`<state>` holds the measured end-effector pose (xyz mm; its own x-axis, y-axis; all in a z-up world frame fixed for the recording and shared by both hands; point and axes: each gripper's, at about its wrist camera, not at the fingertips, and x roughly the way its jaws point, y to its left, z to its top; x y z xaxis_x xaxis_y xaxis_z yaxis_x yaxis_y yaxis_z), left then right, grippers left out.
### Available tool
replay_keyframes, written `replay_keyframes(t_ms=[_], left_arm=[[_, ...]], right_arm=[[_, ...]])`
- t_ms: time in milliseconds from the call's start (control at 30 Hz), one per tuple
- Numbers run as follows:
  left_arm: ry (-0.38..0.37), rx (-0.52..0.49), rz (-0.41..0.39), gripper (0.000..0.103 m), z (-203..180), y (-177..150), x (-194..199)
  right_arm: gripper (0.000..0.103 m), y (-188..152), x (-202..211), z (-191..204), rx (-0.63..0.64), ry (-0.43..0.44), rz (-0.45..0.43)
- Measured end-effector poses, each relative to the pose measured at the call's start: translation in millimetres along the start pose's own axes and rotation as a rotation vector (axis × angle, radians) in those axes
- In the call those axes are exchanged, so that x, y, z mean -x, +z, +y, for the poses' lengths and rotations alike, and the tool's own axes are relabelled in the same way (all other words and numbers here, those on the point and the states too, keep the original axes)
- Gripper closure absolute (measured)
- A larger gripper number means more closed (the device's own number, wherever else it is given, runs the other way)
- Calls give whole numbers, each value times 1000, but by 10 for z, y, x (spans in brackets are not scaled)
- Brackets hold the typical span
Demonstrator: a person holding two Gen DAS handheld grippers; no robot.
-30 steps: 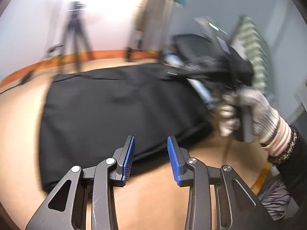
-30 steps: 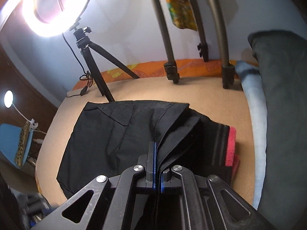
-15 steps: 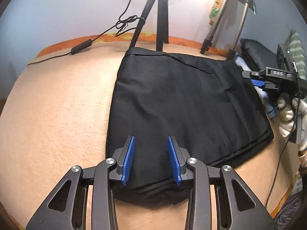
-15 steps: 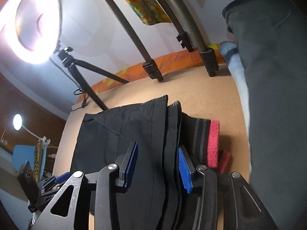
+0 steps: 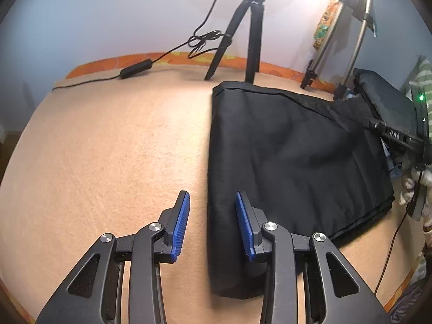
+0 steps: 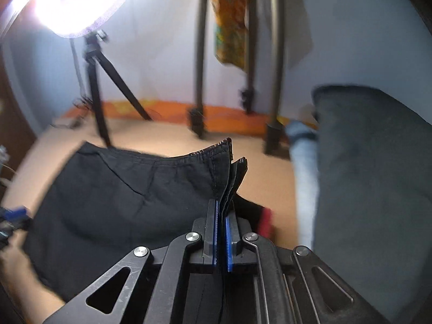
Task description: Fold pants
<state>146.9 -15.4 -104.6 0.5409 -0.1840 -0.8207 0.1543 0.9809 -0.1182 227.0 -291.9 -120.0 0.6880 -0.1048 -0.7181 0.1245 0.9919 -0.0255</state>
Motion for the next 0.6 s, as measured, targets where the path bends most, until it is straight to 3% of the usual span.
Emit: replay_keyframes(t_ms=[67,100,133,233,367,600], left_arm=[[11,-1,-2,69,21,-11,17],[13,0,-4,69,28,-12,25],[12,2,-6,69,30,-9,35],[9,5,-15,69,31,0,74],[-3,-7,-18,69,9,-4,105],[-21,-44,8,69,-101,-55,60]], right_arm=[[85,-27,-39,-35,-8,-4,22],[67,-24,-21,-45,-11,-23,27],[64,-15,62,-59,-17,-6,9],[58,7,348,-101,-60,48,-29],[57,-115,736,-201,-148,159,-30],[57,-695,654,-196,-238,240,144]])
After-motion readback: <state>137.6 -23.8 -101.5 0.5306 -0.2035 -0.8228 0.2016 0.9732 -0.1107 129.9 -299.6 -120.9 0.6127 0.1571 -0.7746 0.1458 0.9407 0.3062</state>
